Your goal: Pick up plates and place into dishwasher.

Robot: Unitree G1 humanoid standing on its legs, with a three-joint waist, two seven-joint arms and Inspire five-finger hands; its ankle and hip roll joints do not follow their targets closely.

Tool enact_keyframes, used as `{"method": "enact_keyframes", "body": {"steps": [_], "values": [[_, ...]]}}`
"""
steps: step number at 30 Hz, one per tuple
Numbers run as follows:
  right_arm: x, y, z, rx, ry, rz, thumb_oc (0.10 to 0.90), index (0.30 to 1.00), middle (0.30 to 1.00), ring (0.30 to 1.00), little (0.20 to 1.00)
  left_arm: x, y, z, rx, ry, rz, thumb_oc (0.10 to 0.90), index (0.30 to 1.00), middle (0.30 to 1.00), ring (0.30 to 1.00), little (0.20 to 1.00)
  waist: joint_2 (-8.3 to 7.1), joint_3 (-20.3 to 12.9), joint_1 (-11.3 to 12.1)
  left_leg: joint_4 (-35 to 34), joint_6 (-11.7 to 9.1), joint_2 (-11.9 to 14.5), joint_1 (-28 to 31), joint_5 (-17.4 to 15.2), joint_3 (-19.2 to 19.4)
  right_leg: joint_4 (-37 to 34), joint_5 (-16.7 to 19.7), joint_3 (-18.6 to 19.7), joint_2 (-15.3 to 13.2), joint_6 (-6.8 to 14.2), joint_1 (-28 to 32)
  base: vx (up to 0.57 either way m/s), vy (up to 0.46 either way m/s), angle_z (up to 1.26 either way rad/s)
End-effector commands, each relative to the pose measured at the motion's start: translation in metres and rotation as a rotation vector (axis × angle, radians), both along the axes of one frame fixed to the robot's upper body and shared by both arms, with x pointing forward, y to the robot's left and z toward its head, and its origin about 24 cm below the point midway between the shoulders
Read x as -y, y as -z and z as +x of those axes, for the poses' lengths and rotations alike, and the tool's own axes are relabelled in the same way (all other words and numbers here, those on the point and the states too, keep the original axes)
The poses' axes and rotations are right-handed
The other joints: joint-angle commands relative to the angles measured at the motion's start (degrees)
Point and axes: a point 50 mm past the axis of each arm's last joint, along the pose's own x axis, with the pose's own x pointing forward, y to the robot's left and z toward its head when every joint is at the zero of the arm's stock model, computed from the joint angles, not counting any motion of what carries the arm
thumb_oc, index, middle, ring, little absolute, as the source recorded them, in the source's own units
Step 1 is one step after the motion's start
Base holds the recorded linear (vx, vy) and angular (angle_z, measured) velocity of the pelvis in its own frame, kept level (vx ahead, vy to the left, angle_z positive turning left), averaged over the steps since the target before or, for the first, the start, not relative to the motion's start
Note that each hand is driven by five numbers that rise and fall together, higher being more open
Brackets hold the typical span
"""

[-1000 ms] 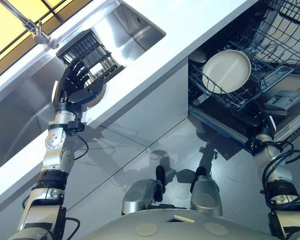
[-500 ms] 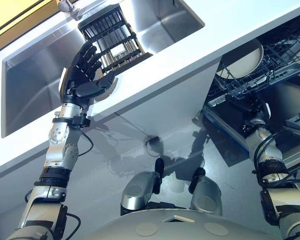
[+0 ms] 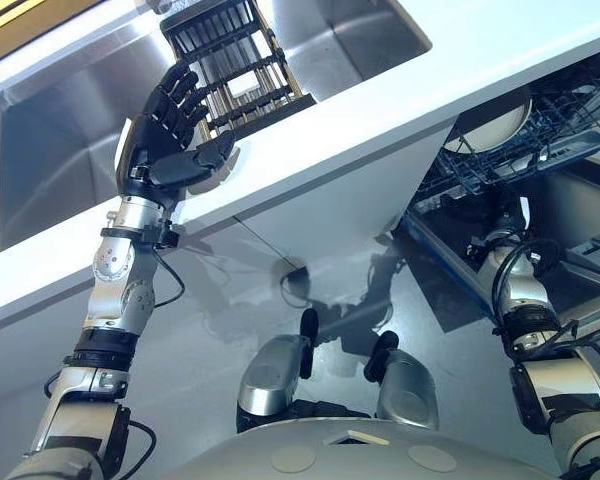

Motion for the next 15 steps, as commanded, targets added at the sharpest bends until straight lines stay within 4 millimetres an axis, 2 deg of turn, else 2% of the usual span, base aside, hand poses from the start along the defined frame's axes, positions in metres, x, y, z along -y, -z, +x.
{"method": "enact_keyframes", "body": {"steps": [1, 7, 10, 15], "values": [[-0.06, -0.06, 0.033, 0.265, -0.306, -0.053, 0.8, 0.9, 0.9, 0.9, 0.9, -0.013, -0.015, -0.007, 0.043, -0.061, 0.044, 0.8, 0.9, 0.9, 0.9, 0.9, -2.83, -2.78, 0.62, 2.46, 5.07, -5.02, -1.48, -5.3, 3.28, -0.71, 0.88, 4.58, 0.41, 3.13, 0.58, -0.1, -0.091, -0.09], [-0.016, -0.018, -0.015, 0.122, -0.232, -0.051, 0.8, 0.9, 0.9, 0.9, 0.9, -0.022, -0.017, -0.01, 0.061, -0.128, 0.029, 0.8, 0.9, 0.9, 0.9, 0.9, -4.74, -4.81, -2.93, -3.47, 5.06, -3.86, 1.22, -4.41, 5.23, -3.63, 1.32, 6.04, 2.77, 4.04, 0.94, -0.1, -0.088, -0.16], [-0.003, -0.012, -0.029, 0.106, -0.192, -0.047, 0.8, 0.9, 0.9, 0.9, 0.9, -0.025, -0.018, -0.011, 0.065, -0.154, 0.025, 0.8, 0.9, 0.9, 0.9, 0.9, -5.45, -5.42, -4.23, -4.36, 4.91, -3.4, 2.04, -4.54, 6.04, -4.54, 0.97, 6.55, 3.65, 4.01, 1.22, -0.08, -0.098, -0.19], [0.007, -0.008, -0.04, 0.11, -0.146, -0.029, 0.8, 0.9, 0.9, 0.9, 0.9, -0.027, -0.016, -0.008, 0.058, -0.184, 0.03, 0.8, 0.9, 0.9, 0.9, 0.9, -6.0, -6.32, -5.83, -4.15, 4.54, -2.98, 2.89, -5.34, 7.07, -6.1, 0.29, 7.09, 4.62, 3.53, 2.25, -0.05, -0.078, -0.18]]}}
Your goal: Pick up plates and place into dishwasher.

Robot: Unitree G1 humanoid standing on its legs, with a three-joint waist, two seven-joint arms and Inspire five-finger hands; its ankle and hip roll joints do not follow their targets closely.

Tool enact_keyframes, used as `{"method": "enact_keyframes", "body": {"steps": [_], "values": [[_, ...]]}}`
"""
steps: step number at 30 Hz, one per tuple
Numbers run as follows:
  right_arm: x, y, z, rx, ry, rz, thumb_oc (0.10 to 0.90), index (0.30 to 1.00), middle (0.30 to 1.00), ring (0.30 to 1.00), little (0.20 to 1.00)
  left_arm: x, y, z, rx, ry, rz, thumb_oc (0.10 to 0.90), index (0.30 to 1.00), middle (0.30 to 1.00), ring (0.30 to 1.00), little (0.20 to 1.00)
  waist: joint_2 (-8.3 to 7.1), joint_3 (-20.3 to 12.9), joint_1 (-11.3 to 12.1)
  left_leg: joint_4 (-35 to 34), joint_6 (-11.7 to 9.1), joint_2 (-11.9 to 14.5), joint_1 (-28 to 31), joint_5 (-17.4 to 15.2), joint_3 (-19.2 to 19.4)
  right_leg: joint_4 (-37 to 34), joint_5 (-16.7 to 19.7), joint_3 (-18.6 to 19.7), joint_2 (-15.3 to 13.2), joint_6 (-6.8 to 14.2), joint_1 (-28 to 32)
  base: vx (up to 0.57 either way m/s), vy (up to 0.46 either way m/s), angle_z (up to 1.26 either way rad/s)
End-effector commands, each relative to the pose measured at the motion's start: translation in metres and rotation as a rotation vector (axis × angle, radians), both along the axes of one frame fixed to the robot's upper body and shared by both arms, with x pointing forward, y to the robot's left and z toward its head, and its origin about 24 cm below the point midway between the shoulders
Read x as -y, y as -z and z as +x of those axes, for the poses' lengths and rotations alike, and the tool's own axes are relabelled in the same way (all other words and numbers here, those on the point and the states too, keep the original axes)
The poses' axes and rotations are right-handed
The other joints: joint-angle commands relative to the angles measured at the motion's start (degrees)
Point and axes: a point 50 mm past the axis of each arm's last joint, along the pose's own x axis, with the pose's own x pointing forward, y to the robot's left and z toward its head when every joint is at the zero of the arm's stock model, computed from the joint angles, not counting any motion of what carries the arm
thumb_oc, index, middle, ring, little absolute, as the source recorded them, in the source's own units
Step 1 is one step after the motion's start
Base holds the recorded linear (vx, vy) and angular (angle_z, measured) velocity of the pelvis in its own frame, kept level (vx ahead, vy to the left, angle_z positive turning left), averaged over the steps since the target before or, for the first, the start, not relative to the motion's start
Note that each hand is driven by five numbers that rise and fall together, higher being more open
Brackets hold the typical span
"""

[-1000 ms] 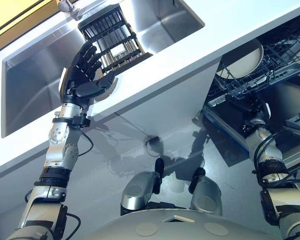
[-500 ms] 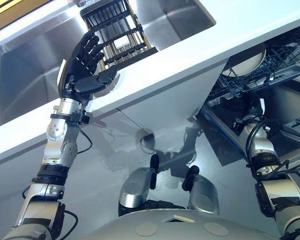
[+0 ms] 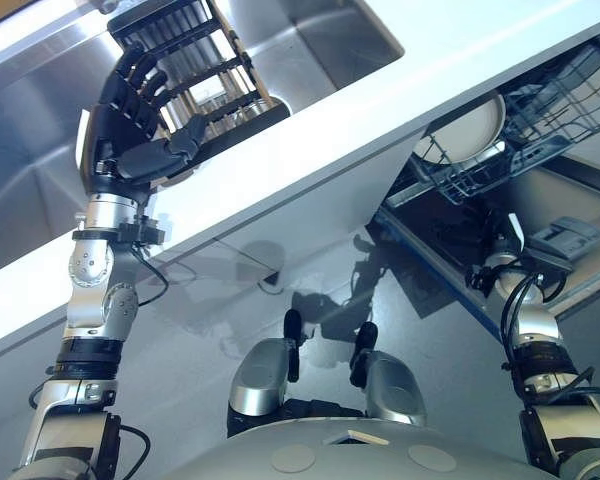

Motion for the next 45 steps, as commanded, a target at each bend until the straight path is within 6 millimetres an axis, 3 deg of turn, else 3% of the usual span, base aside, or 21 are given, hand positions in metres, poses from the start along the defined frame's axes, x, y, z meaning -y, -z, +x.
{"method": "enact_keyframes", "body": {"steps": [1, 12, 15, 18, 22, 26, 37, 45], "values": [[0.005, -0.029, 0.003, 0.161, -0.02, -0.048, 0.8, 0.9, 0.9, 0.9, 0.9, -0.005, 0.001, 0.002, 0.007, -0.034, 0.031, 0.8, 0.9, 0.9, 0.9, 0.9, -1.05, -5.95, -3.3, 1.15, 3.63, -3.7, -1.15, -5.15, 2.21, 4.28, -4.81, -0.2, 1.13, 1.87, -1.24, -0.05, -0.078, -0.2], [0.029, -0.017, -0.009, 0.033, -0.029, -0.01, 0.8, 0.9, 0.9, 0.9, 0.9, -0.013, -0.003, 0.006, -0.003, -0.037, 0.055, 0.8, 0.9, 0.9, 0.9, 0.9, -0.68, -8.26, -4.42, 0.23, 2.46, -3.24, 0.39, -5.38, 2.68, 2.44, -5.48, -0.53, 2.0, 1.38, 0.67, -0.02, -0.047, -0.09], [0.03, -0.022, -0.005, 0.1, -0.041, 0.144, 0.8, 0.9, 0.9, 0.9, 0.9, -0.016, -0.002, 0.007, -0.009, -0.034, 0.045, 0.8, 0.9, 0.9, 0.9, 0.9, -0.65, -8.54, -4.33, 0.77, 2.18, -3.24, 0.63, -5.68, 2.18, 2.2, -5.5, -0.73, 1.95, 1.24, 1.19, 0.01, -0.004, 0.0], [0.018, -0.022, -0.002, 0.205, -0.064, 0.338, 0.8, 0.9, 0.9, 0.9, 0.9, -0.014, 0.006, 0.006, -0.027, -0.031, 0.035, 0.8, 0.9, 0.9, 0.9, 0.9, -0.46, -9.04, -4.26, 0.7, 1.95, -3.34, 1.01, -5.76, 1.81, 1.37, -5.43, -0.79, 2.06, 1.21, 1.87, 0.05, 0.008, 0.01], [0.018, -0.032, 0.0, 0.316, 0.075, 0.214, 0.8, 0.9, 0.9, 0.9, 0.9, -0.016, 0.011, 0.006, -0.039, -0.037, 0.022, 0.8, 0.9, 0.9, 0.9, 0.9, 0.07, -9.96, -4.38, -1.1, 1.9, -3.53, 1.54, -5.25, 1.95, -0.22, -5.03, -0.8, 2.41, 1.46, 2.17, 0.01, 0.016, 0.01], [0.008, -0.043, 0.004, 0.378, 0.056, 0.126, 0.8, 0.9, 0.9, 0.9, 0.9, -0.015, 0.017, 0.003, -0.049, -0.054, 0.006, 0.8, 0.9, 0.9, 0.9, 0.9, 0.59, -10.36, -4.36, -1.67, 2.07, -3.72, 1.87, -5.19, 1.89, -0.56, -4.94, -0.68, 2.3, 1.55, 2.19, 0.03, 0.05, -0.02], [0.011, -0.033, 0.015, 0.307, 0.13, 0.183, 0.8, 0.9, 0.9, 0.9, 0.9, -0.004, 0.029, 0.004, -0.083, -0.033, -0.033, 0.8, 0.9, 0.9, 0.9, 0.9, 1.97, -9.11, -3.0, 0.15, 2.16, -4.45, 1.04, -5.35, 0.61, 1.62, -5.42, -1.14, 0.64, 1.22, 1.64, 0.07, 0.072, 0.03], [0.003, -0.053, 0.039, 0.352, 0.105, 0.174, 0.8, 0.9, 0.9, 0.9, 0.9, -0.001, 0.022, 0.01, -0.091, -0.009, -0.023, 0.8, 0.9, 0.9, 0.9, 0.9, 2.87, -5.89, -0.73, 2.81, 2.8, -5.32, -2.07, -5.14, -1.46, 5.49, -5.68, -1.38, -0.66, 0.8, -1.2, 0.04, 0.07, 0.17]]}}
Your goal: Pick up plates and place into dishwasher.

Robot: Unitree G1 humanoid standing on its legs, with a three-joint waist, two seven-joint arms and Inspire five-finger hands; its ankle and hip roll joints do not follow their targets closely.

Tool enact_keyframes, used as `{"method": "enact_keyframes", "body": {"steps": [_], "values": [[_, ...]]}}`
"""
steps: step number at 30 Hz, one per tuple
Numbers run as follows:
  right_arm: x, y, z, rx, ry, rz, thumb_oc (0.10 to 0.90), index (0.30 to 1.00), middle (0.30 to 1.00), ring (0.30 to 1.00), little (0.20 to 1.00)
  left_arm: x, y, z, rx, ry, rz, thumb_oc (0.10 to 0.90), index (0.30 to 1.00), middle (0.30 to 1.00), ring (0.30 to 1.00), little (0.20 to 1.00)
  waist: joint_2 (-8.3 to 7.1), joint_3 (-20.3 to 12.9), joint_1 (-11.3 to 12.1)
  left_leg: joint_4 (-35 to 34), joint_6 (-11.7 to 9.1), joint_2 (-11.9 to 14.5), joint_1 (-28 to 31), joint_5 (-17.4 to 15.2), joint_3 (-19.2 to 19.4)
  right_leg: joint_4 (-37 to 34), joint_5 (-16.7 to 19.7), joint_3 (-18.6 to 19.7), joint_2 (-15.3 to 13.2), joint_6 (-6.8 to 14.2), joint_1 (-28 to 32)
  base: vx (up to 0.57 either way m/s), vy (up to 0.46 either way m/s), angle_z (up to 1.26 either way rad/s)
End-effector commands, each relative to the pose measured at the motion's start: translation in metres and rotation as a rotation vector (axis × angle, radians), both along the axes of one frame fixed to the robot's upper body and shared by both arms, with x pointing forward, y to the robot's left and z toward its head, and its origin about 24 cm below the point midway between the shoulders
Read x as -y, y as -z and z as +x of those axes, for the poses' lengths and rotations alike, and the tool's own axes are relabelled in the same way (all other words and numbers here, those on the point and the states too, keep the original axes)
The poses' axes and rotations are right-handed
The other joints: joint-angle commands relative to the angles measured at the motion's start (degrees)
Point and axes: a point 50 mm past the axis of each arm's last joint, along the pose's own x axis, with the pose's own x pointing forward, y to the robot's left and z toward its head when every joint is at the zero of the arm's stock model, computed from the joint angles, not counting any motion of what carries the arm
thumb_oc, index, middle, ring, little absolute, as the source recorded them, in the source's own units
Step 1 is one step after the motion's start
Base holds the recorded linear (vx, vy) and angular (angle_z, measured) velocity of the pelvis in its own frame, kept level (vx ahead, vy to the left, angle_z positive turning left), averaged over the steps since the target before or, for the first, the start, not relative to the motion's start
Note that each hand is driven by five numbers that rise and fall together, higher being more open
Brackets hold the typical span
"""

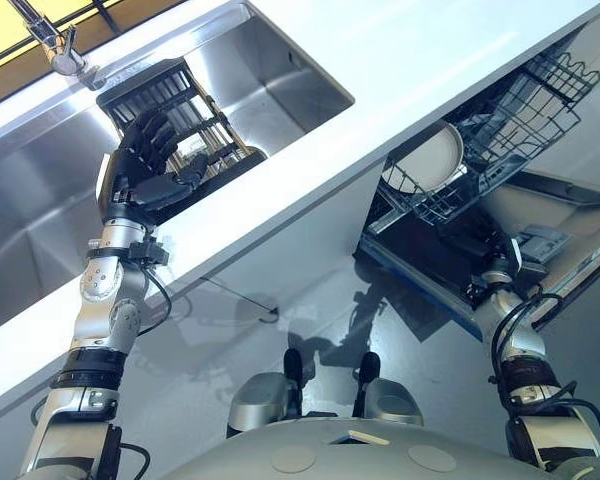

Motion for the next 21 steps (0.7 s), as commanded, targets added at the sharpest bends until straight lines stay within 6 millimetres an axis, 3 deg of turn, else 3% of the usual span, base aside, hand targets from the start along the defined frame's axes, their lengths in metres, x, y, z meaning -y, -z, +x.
{"method": "enact_keyframes", "body": {"steps": [1, 7, 11, 14, 16, 21], "values": [[0.004, -0.069, 0.043, 0.252, -0.04, -0.117, 0.8, 0.9, 0.9, 0.9, 0.9, 0.001, -0.031, 0.008, 0.143, 0.009, 0.006, 0.8, 0.9, 0.9, 0.9, 0.9, -0.38, 0.71, 2.56, 7.24, 2.42, -4.57, -5.69, -5.67, -0.59, 15.1, -8.92, 0.08, -1.11, -0.08, -7.65, 0.02, 0.061, 0.22], [-0.008, -0.091, 0.059, 0.348, -0.083, -0.143, 0.8, 0.9, 0.9, 0.9, 0.9, -0.002, -0.032, 0.005, 0.144, -0.005, 0.009, 0.8, 0.9, 0.9, 0.9, 0.9, 0.05, 2.69, 4.21, 7.73, 2.75, -4.94, -7.71, -4.72, -1.47, 16.56, -8.19, -0.42, -1.68, 0.09, -9.95, 0.01, 0.048, 0.13], [-0.028, -0.126, 0.07, 0.548, -0.069, -0.175, 0.8, 0.9, 0.9, 0.9, 0.9, -0.003, -0.031, 0.002, 0.148, -0.022, -0.007, 0.8, 0.9, 0.9, 0.9, 0.9, 0.52, 3.86, 5.36, 7.98, 3.22, -5.22, -9.4, -4.09, -2.05, 17.23, -7.61, -0.38, -2.24, 0.34, -11.75, -0.01, 0.061, 0.0], [-0.051, -0.154, 0.075, 0.71, -0.06, -0.224, 0.8, 0.9, 0.9, 0.9, 0.9, -0.003, -0.029, 0.001, 0.153, -0.031, -0.024, 0.8, 0.9, 0.9, 0.9, 0.9, 0.84, 4.25, 5.92, 8.46, 3.61, -5.4, -10.77, -3.88, -2.1, 17.58, -7.28, -0.03, -2.46, 0.39, -13.05, -0.02, 0.058, 0.02], [-0.079, -0.171, 0.079, 0.789, -0.124, -0.288, 0.8, 0.9, 0.9, 0.9, 0.9, 0.0, -0.025, 0.001, 0.149, -0.02, -0.033, 0.8, 0.9, 0.9, 0.9, 0.9, 1.14, 4.1, 6.5, 8.65, 3.72, -5.61, -11.11, -3.83, -2.19, 17.47, -7.23, -0.08, -2.59, 0.29, -13.09, 0.03, 0.068, 0.0], [-0.129, -0.186, 0.081, 0.851, -0.429, -0.449, 0.8, 0.9, 0.9, 0.9, 0.9, 0.005, -0.021, 0.001, 0.147, 0.013, -0.04, 0.8, 0.9, 0.9, 0.9, 0.9, 1.27, 3.91, 7.62, 9.23, 3.83, -6.1, -11.35, -3.79, -2.68, 17.71, -7.41, -0.9, -3.28, 0.03, -12.7, 0.02, 0.017, 0.02]]}}
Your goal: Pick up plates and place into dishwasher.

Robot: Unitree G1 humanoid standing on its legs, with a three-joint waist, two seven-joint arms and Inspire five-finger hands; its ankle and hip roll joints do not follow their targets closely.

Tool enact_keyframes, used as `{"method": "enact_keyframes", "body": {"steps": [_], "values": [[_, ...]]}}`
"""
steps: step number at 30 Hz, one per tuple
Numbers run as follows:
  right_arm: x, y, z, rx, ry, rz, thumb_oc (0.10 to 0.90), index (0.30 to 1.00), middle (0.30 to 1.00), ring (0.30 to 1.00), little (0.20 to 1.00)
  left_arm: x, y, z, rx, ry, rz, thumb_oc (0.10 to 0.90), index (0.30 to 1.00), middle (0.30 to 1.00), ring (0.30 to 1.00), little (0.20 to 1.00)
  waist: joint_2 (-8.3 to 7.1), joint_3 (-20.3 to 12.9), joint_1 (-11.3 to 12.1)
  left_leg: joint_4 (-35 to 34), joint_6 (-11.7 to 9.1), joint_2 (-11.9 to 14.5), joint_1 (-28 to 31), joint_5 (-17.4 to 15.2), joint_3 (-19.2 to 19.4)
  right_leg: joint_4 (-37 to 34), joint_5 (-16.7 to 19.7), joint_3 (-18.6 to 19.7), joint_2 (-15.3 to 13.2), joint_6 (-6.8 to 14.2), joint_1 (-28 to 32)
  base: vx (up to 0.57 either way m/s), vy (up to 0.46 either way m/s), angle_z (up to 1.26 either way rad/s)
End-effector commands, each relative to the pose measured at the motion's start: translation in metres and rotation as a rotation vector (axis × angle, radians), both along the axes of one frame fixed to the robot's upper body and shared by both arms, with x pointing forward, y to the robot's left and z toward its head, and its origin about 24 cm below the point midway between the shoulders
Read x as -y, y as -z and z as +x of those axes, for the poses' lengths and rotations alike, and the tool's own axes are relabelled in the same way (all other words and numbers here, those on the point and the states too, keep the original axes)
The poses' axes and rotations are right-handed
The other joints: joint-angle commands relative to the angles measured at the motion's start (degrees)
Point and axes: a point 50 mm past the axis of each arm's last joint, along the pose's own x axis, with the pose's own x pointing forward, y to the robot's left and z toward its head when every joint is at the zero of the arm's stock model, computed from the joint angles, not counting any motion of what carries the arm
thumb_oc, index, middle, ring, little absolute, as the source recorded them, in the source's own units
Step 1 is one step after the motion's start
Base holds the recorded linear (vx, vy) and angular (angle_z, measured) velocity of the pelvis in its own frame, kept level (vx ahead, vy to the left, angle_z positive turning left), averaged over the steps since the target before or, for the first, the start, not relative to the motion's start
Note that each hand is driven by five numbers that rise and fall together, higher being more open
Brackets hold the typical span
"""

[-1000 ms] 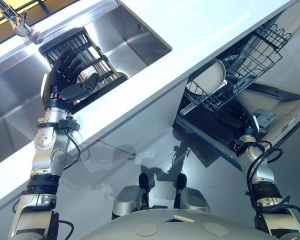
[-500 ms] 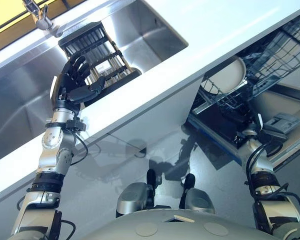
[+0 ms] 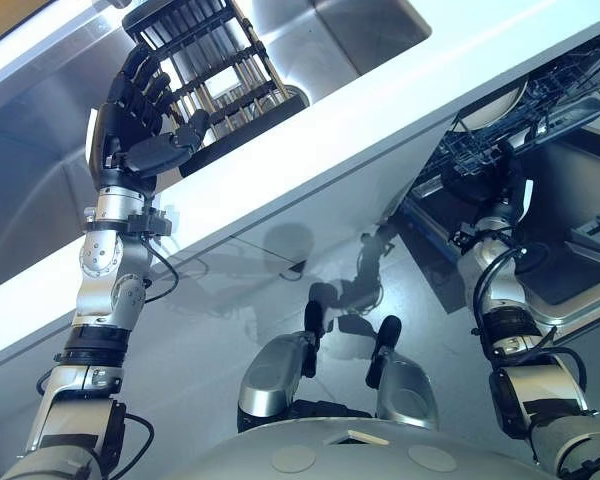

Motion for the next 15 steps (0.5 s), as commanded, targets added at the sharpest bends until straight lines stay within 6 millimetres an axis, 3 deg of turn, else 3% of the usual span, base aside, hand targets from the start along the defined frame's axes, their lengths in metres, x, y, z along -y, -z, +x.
{"method": "enact_keyframes", "body": {"steps": [1, 2, 3, 4, 6, 8, 12, 15], "values": [[-0.108, -0.128, 0.027, 0.544, -0.588, -0.364, 0.8, 0.9, 0.9, 0.9, 0.9, -0.007, 0.025, -0.011, -0.061, -0.004, -0.034, 0.8, 0.9, 0.9, 0.9, 0.9, -2.21, -2.99, 3.31, 4.98, 3.08, -5.24, -3.49, -4.35, -0.72, 12.94, -7.11, 0.32, -1.99, -0.16, -5.64, 0.06, -0.024, 0.03], [-0.12, -0.131, 0.028, 0.534, -0.693, -0.422, 0.8, 0.9, 0.9, 0.9, 0.9, -0.007, 0.027, -0.011, -0.066, 0.012, -0.024, 0.8, 0.9, 0.9, 0.9, 0.9, -2.41, -3.22, 3.86, 5.12, 3.04, -5.35, -3.46, -4.33, -0.9, 12.96, -7.07, -0.14, -2.16, -0.15, -5.42, 0.05, -0.024, 0.03], [-0.12, -0.131, 0.028, 0.533, -0.694, -0.422, 0.8, 0.9, 0.9, 0.9, 0.9, -0.007, 0.027, -0.011, -0.066, 0.012, -0.024, 0.8, 0.9, 0.9, 0.9, 0.9, -2.39, -3.28, 3.82, 5.09, 3.04, -5.33, -3.54, -4.29, -0.94, 12.87, -7.0, -0.18, -2.14, -0.16, -5.45, 0.07, -0.066, 0.02], [-0.133, -0.131, 0.029, 0.483, -0.844, -0.412, 0.8, 0.9, 0.9, 0.9, 0.9, -0.006, 0.03, -0.012, -0.072, 0.034, -0.003, 0.8, 0.9, 0.9, 0.9, 0.9, -2.93, -3.49, 4.71, 5.18, 2.89, -5.33, -3.35, -4.22, -1.18, 12.85, -7.02, -1.02, -2.29, -0.15, -4.9, 0.07, -0.107, 0.01], [-0.133, -0.128, 0.038, 0.42, -0.907, -0.303, 0.8, 0.9, 0.9, 0.9, 0.9, -0.007, 0.032, -0.011, -0.077, 0.059, 0.021, 0.8, 0.9, 0.9, 0.9, 0.9, -3.82, -3.42, 5.7, 5.45, 2.63, -5.08, -2.96, -4.42, -1.3, 13.05, -7.18, -2.21, -2.36, 0.03, -4.11, 0.06, -0.156, 0.03], [-0.125, -0.116, 0.045, 0.361, -0.86, -0.208, 0.8, 0.9, 0.9, 0.9, 0.9, -0.006, 0.031, -0.009, -0.077, 0.068, 0.032, 0.8, 0.9, 0.9, 0.9, 0.9, -4.29, -3.29, 6.08, 5.57, 2.43, -4.83, -3.03, -4.37, -1.21, 12.76, -6.87, -2.87, -2.26, 0.21, -3.83, 0.0, -0.102, 0.03], [-0.096, -0.063, 0.049, 0.118, -0.632, -0.059, 0.8, 0.9, 0.9, 0.9, 0.9, -0.004, 0.029, -0.009, -0.066, 0.059, 0.03, 0.8, 0.9, 0.9, 0.9, 0.9, -4.49, -2.76, 5.71, 5.26, 2.58, -4.33, -2.79, -4.55, -0.6, 11.78, -6.33, -2.66, -2.04, 0.49, -3.49, -0.03, -0.046, -0.01], [-0.07, -0.016, 0.029, -0.025, -0.499, -0.052, 0.8, 0.9, 0.9, 0.9, 0.9, -0.005, 0.025, -0.015, -0.049, 0.028, 0.016, 0.8, 0.9, 0.9, 0.9, 0.9, -4.65, -2.55, 4.38, 4.45, 2.85, -3.91, -2.51, -4.6, 0.09, 10.63, -5.92, -1.65, -1.36, 0.62, -3.4, -0.08, -0.009, -0.01]]}}
